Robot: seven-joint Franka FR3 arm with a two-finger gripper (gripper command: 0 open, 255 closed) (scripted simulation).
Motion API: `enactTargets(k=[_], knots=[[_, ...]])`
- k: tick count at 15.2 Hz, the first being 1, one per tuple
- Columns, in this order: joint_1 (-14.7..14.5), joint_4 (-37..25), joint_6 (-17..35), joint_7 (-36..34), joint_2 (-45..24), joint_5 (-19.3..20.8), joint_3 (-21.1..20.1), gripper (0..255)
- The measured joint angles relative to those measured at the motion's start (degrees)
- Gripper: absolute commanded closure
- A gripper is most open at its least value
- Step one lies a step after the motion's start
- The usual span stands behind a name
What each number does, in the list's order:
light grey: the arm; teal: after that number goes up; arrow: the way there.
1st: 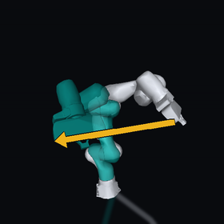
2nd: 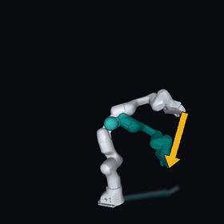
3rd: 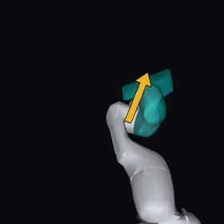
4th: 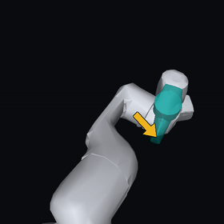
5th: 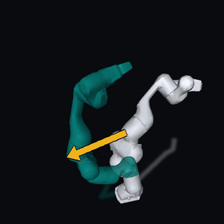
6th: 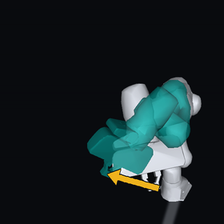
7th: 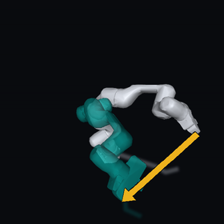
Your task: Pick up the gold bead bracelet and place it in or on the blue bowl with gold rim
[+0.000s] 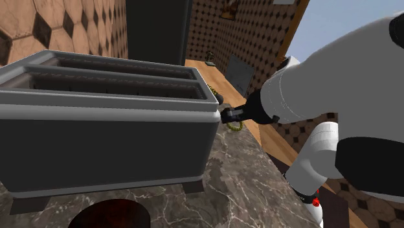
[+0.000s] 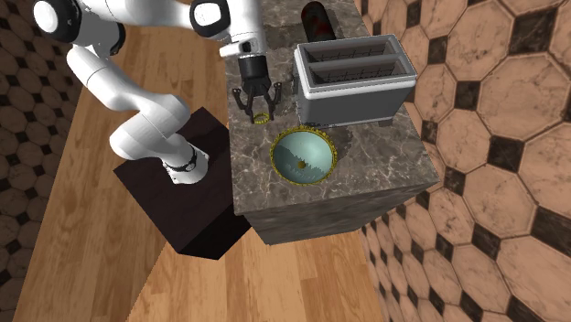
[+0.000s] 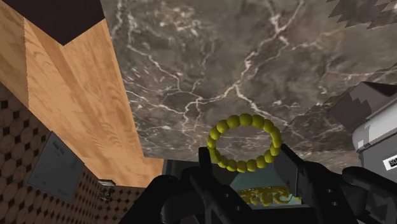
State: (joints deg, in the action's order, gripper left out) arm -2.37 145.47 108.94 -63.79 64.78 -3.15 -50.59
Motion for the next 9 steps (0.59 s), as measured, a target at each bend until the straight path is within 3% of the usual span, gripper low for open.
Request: enactTargets(k=[9], knots=[[1.7, -6.2, -4.6, 2.9, -0.7, 2.3, 3.5, 255]])
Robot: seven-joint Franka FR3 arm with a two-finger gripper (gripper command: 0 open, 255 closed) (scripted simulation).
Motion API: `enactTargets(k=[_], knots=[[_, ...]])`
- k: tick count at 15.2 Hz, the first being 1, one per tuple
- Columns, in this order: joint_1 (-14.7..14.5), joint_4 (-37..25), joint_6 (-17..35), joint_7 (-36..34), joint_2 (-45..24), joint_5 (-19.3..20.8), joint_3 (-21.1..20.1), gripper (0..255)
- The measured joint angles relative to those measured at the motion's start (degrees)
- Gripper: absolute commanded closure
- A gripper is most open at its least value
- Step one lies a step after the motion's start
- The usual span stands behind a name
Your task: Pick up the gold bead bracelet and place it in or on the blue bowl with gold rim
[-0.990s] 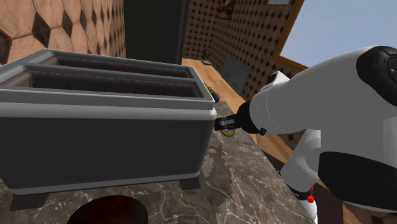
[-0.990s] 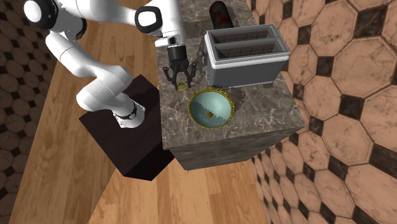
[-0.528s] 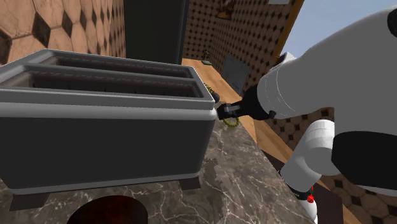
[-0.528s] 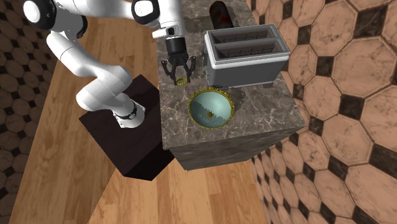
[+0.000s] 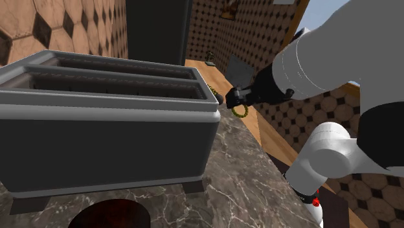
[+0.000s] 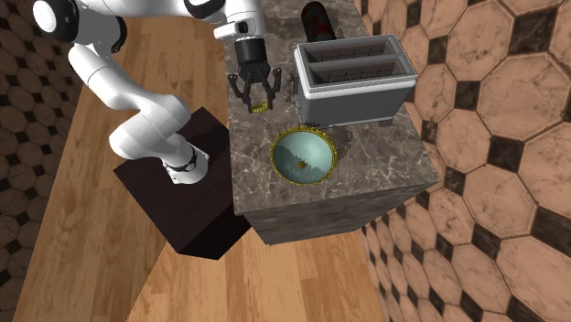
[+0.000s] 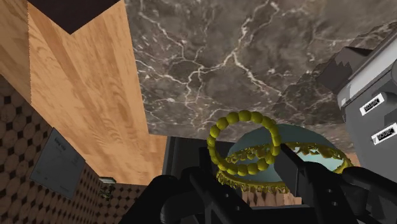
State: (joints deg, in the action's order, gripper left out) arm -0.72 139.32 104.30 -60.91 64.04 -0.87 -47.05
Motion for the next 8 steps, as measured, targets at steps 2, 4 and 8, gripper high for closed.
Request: enactTargets(k=[2, 4, 8], knots=[[0.6, -1.6, -0.9, 0.5, -0.4, 0.5, 0.5, 255], [1.0, -2.9, -1.7, 1.3, -0.8, 1.0, 1.3, 255], [1.9, -6.0, -3.7, 2.5, -1.5, 1.9, 2.5, 255]])
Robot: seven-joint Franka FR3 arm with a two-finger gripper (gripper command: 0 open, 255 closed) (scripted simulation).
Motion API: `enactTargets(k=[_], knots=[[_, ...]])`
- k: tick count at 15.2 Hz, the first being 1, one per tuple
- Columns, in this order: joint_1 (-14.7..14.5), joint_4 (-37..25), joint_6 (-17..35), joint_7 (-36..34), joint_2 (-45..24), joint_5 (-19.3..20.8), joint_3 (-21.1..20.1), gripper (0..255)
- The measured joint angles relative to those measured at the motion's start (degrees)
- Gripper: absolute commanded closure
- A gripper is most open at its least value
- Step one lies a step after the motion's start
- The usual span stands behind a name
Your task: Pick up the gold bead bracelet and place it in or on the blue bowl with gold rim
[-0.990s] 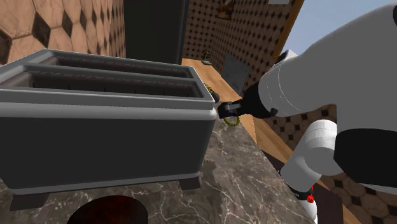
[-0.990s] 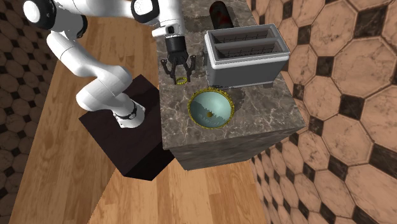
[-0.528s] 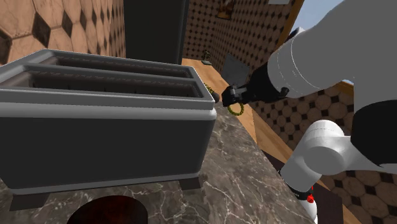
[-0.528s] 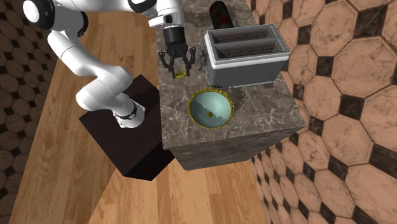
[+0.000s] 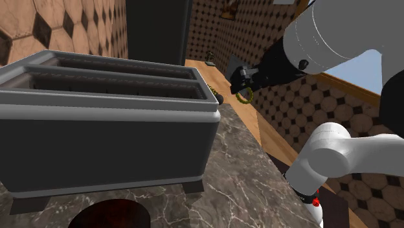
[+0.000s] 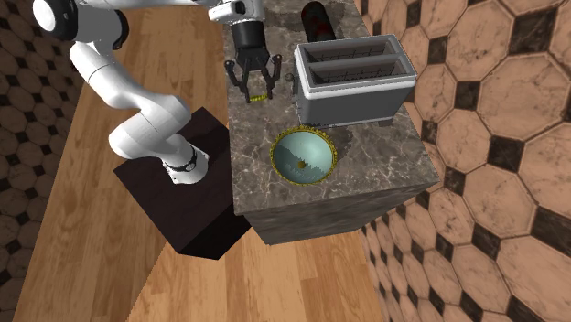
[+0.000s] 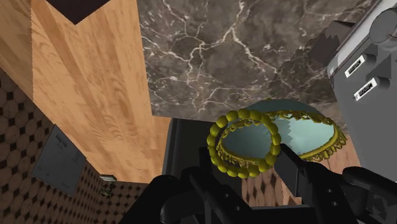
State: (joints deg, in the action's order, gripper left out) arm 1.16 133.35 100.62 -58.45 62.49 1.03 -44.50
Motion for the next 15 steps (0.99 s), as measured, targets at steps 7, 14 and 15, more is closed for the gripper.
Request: enactTargets(k=[7, 14, 15], knots=[[7.3, -3.8, 6.1, 1.7, -7.8, 2.7, -0.3, 255], [18.0, -9.7, 13.9, 2.5, -19.1, 6.8, -3.6, 255], [18.9, -10.1, 14.6, 2.3, -20.1, 7.2, -4.1, 255]])
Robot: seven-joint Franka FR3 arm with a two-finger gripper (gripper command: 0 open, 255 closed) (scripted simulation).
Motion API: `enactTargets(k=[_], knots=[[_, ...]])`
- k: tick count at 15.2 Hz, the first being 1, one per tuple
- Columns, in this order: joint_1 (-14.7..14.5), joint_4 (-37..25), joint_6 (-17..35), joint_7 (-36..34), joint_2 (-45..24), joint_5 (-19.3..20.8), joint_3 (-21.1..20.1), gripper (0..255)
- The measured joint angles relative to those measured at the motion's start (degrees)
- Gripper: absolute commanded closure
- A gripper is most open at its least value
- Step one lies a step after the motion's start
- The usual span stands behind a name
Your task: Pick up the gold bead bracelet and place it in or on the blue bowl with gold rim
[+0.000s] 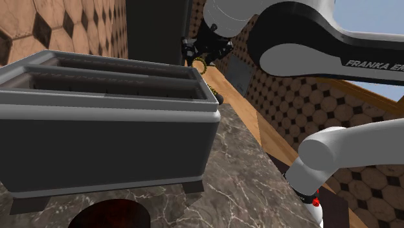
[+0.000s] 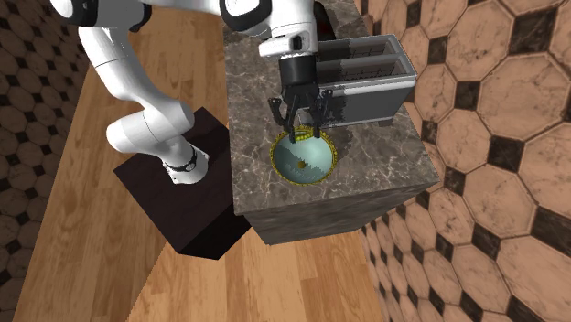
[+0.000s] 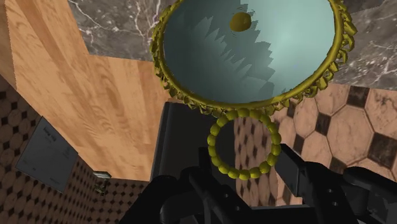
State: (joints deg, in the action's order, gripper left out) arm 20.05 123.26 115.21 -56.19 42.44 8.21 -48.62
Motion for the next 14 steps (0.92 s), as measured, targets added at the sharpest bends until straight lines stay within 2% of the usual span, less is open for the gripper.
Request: enactTargets(k=[4, 14], knots=[[1.0, 1.4, 2.4, -1.2, -0.9, 0.3, -1.4, 255], [0.9, 8.2, 8.6, -4.8, -0.5, 0.1, -4.3, 255]])
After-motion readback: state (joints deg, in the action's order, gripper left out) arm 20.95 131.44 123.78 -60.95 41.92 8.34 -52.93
